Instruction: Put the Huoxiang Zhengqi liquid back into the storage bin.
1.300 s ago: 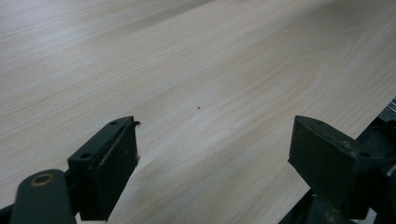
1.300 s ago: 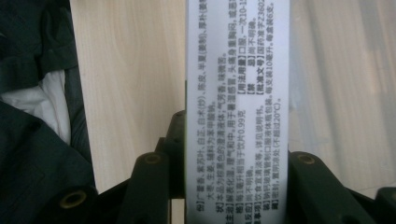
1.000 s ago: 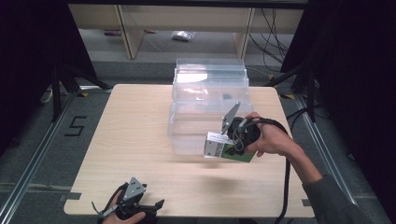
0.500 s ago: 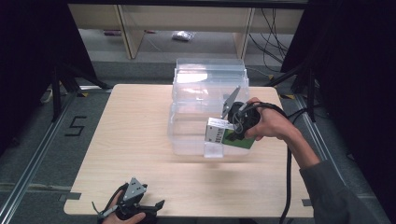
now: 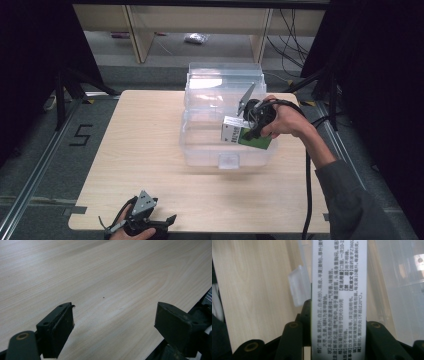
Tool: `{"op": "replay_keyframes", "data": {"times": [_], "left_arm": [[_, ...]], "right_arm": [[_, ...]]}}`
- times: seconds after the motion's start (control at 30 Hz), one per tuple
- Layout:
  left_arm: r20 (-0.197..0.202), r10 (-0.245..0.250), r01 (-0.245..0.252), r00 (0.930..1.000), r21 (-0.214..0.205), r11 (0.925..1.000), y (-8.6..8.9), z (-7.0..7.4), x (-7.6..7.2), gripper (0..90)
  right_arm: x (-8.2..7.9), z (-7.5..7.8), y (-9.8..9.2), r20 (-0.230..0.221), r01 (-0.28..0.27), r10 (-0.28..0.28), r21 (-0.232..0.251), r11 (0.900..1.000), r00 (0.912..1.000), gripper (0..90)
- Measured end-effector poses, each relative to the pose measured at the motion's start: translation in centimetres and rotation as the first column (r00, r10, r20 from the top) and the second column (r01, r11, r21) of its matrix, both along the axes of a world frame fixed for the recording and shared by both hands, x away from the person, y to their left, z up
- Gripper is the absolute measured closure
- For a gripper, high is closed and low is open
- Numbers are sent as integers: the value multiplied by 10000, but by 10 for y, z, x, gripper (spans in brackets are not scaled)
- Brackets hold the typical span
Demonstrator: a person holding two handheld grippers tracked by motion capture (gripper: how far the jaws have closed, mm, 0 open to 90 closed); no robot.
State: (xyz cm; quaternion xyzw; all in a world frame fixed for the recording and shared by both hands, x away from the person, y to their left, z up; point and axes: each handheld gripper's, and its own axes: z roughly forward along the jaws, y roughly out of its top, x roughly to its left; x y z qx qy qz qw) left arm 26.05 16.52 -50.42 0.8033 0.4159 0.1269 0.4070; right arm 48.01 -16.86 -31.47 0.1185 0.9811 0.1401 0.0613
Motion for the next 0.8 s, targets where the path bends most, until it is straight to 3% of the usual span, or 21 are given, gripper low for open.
{"op": "replay_keyframes", "data": {"times": [0.13, 0.27, 0.33, 0.5, 0.6, 0.63, 0.7, 0.8], "left_arm": [[-42, -119, 120, 9999, 111, 9999, 1, 0, 0, 149], [-26, -59, 58, 10000, -42, 10000, -1, -1, 0, 149], [-43, -77, 77, 10000, 172, 9998, 0, -1, 1, 149], [-48, 9, -8, 10000, 172, 9999, 1, 0, 2, 149], [-20, 9, -9, 10000, 131, 9999, 1, -1, 1, 149], [-7, 29, -29, 10000, 105, 9999, 1, 0, 1, 149], [1, 14, -14, 10000, 115, 9999, 1, 0, 1, 149], [-36, -41, 41, 10000, 10, 10000, 0, 1, 0, 149]], "right_arm": [[11, -7, -2, -43, -133, 132, -23, 9999, 9999, 652], [21, -14, -6, -153, 77, -78, -8, 10000, 9999, 653], [24, -17, -7, -167, 170, -170, -4, 9999, 9997, 653], [38, -32, -13, -83, -43, 41, -270, 9996, 10000, 652], [40, -38, -14, -242, 195, -199, -158, 9997, 9995, 652], [43, -40, -16, -113, 34, -38, -397, 9992, 9999, 652], [41, -44, -17, -276, 642, -662, -671, 9957, 9974, 652], [45, -51, -19, -271, 503, -523, -691, 9963, 9983, 652]]}}
